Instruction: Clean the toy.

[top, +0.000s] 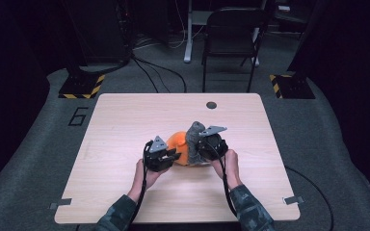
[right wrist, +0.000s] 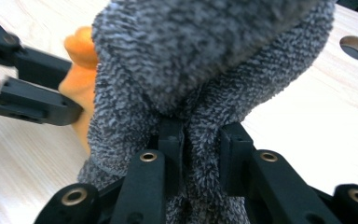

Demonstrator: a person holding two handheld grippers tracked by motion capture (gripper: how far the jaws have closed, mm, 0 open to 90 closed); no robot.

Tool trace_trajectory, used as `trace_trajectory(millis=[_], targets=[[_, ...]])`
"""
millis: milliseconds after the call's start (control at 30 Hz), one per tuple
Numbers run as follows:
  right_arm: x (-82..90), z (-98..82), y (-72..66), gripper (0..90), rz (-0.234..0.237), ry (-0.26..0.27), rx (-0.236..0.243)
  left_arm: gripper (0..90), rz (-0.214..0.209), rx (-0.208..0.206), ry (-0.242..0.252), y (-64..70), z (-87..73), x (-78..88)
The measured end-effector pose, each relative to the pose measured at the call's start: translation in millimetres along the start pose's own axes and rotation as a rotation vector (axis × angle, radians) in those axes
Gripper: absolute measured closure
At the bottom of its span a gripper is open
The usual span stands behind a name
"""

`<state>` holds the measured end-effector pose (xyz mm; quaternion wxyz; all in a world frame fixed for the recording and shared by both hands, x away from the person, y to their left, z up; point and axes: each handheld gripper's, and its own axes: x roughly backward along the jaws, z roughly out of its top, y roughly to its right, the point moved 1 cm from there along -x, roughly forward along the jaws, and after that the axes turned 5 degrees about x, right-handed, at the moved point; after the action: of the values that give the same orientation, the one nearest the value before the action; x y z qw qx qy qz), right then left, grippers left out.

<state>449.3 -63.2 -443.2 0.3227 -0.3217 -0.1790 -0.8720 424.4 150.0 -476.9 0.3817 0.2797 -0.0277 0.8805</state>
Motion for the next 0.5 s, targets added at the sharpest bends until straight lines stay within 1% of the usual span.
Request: trace_trajectory(millis=[33, 67, 100, 133, 167, 200, 233, 267, 300, 333, 400, 433, 467, 500], targets=[[-0.8, -1.4, 0.6, 74.5, -0.001, 0.0, -0.006, 67.4, -0.005, -0.005, -0.006, -0.7, 0.5, 0.9], [-1.2, -1.7, 0.5, 74.5, -0.004, -0.001, -0.015, 64.9, -0.005, 0.002, 0.004, -0.6, 0.5, 1.0], [-1.2, -2.8, 2.5, 74.5, 0.002, -0.004, -0.007, 60.7, -0.014, 0.01, 0.005, -1.3, 0.9, 2.1], [-1.2, -2.8, 2.5, 74.5, 0.002, -0.004, -0.007, 58.7, -0.014, 0.01, 0.005, -1.3, 0.9, 2.1], [-1.8, -3.3, 2.5, 74.5, -0.001, -0.001, -0.005, 58.7, -0.014, 0.003, 0.004, -2.2, 1.3, 2.9], [-2.3, -3.9, 3.0, 74.6, -0.003, -0.002, 0.003, 55.6, -0.017, 0.009, -0.001, -2.2, 1.5, 3.7], [-2.3, -3.9, 3.0, 74.6, -0.003, -0.002, 0.003, 55.6, -0.014, 0.009, 0.004, -2.8, 1.6, 4.1], [-2.5, -4.1, 3.0, 74.6, -0.008, -0.004, 0.002, 53.8, -0.01, 0.005, 0.0, -4.3, 2.1, 5.7], [-1.9, -4.6, 3.4, 74.6, -0.006, -0.01, 0.0, 52.6, -0.008, 0.016, 0.005, -5.2, 2.2, 6.4], [-2.6, -5.8, 4.7, 74.7, -0.007, -0.01, -0.007, 50.1, -0.001, 0.017, 0.008, -7.3, 2.4, 7.8], [-2.8, -6.4, 5.8, 74.7, -0.012, -0.007, -0.002, 49.2, 0.004, 0.032, 0.007, -11.0, 2.4, 10.0], [-3.0, -7.4, 7.0, 74.7, -0.012, -0.013, -0.01, 47.8, 0.011, 0.036, 0.007, -13.6, 2.4, 11.5], [-3.1, -8.2, 8.2, 74.8, -0.011, -0.014, -0.011, 47.4, 0.022, 0.042, 0.011, -19.1, 2.5, 14.6], [-3.2, -8.6, 8.8, 74.8, -0.015, -0.017, -0.015, 47.0, 0.024, 0.053, 0.015, -20.5, 2.5, 15.4]])
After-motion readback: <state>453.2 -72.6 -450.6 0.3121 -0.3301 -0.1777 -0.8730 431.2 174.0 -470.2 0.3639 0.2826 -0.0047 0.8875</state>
